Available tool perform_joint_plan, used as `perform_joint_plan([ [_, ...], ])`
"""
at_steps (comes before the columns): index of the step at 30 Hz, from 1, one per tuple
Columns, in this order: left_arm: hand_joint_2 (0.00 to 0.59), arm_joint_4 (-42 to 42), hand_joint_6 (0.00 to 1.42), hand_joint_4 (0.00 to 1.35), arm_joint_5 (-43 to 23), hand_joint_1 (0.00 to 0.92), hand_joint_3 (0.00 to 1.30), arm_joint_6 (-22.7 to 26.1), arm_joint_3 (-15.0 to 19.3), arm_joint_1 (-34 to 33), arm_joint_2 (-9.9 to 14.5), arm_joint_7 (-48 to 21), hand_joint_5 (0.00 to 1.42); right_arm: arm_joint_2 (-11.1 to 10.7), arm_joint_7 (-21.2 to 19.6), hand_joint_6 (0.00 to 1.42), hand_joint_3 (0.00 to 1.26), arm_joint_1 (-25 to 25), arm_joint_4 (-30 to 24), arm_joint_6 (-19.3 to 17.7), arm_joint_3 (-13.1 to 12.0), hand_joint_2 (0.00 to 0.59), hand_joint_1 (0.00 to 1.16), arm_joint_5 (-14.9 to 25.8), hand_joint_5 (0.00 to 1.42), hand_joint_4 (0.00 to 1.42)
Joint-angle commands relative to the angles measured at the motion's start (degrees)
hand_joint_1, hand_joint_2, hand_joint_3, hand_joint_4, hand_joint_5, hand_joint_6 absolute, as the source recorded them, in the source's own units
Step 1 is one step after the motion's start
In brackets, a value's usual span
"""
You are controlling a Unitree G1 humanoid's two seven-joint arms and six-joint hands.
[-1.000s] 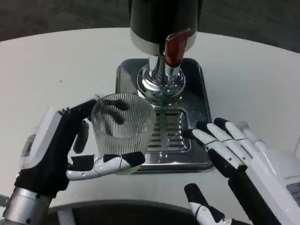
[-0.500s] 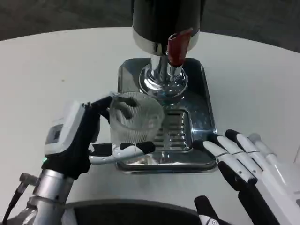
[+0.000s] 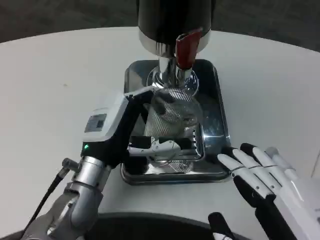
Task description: Grasp the cup under the faucet to collect the drink, then remove the cup.
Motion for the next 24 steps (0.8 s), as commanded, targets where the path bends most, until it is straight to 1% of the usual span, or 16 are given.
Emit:
perform_joint_plan([
  [1,0.113,4.04,1.35,1.08,1.3,0.584,0.98,1.8,-2.95,-4.15,-0.69,4.59,1.2,0.62,-0.73,0.03,0.17,1.54,-0.55,-0.58,-0.01,0.497,0.4,-0.23,0.05,0.1],
  [5,0.113,7.08,1.35,1.07,1.3,0.584,0.98,2.67,-4.63,-5.32,-1.12,5.85,1.2,0.86,-0.7,0.03,0.17,1.74,-0.59,-0.65,0.03,0.497,0.4,-0.39,0.06,0.1],
  [9,0.115,8.41,1.34,1.07,1.19,0.59,0.98,2.87,-5.97,-5.28,-0.89,7.03,1.19,1.22,-0.64,0.04,0.17,2.14,-0.76,-0.37,-0.37,0.491,0.4,-0.26,0.07,0.1],
  [13,0.108,9.05,1.27,1.01,1.21,0.585,0.95,3.11,-6.89,-4.8,-0.33,7.47,1.13,1.53,-0.84,0.05,0.17,2.73,-0.67,-0.64,-0.31,0.489,0.39,-0.24,0.07,0.1],
  [14,0.105,9.16,1.24,0.97,1.11,0.582,0.92,3.22,-7.06,-4.63,-0.15,7.43,1.1,1.61,-0.89,0.05,0.17,2.84,-0.64,-0.71,-0.22,0.488,0.39,-0.26,0.08,0.1],
  [17,0.089,9.28,1.13,0.85,0.63,0.557,0.82,3.52,-7.55,-4.37,0.21,7.29,1.02,1.79,-0.96,0.05,0.17,3.02,-0.54,-0.81,-0.04,0.488,0.39,-0.35,0.08,0.1],
  [19,0.09,9.25,1.06,0.74,0.22,0.526,0.74,3.67,-7.84,-4.25,0.38,7.27,0.94,1.85,-0.93,0.05,0.17,3.06,-0.5,-0.79,0.04,0.488,0.39,-0.34,0.08,0.1],
  [21,0.095,8.88,0.96,0.62,-0.03,0.473,0.62,3.61,-7.93,-3.93,0.68,7.7,0.86,1.86,-0.84,0.06,0.17,3.11,-0.48,-0.71,0.1,0.488,0.39,-0.25,0.09,0.1],
  [22,0.102,8.72,0.92,0.58,-0.11,0.449,0.56,3.62,-7.97,-3.85,0.83,7.78,0.83,1.84,-0.75,0.06,0.17,3.12,-0.48,-0.66,0.13,0.488,0.39,-0.18,0.09,0.1],
  [24,0.097,8.63,0.8,0.47,-0.47,0.405,0.44,3.58,-7.92,-3.8,1.0,7.6,0.75,1.8,-0.58,0.06,0.17,3.09,-0.47,-0.57,0.14,0.488,0.39,-0.06,0.09,0.1],
])
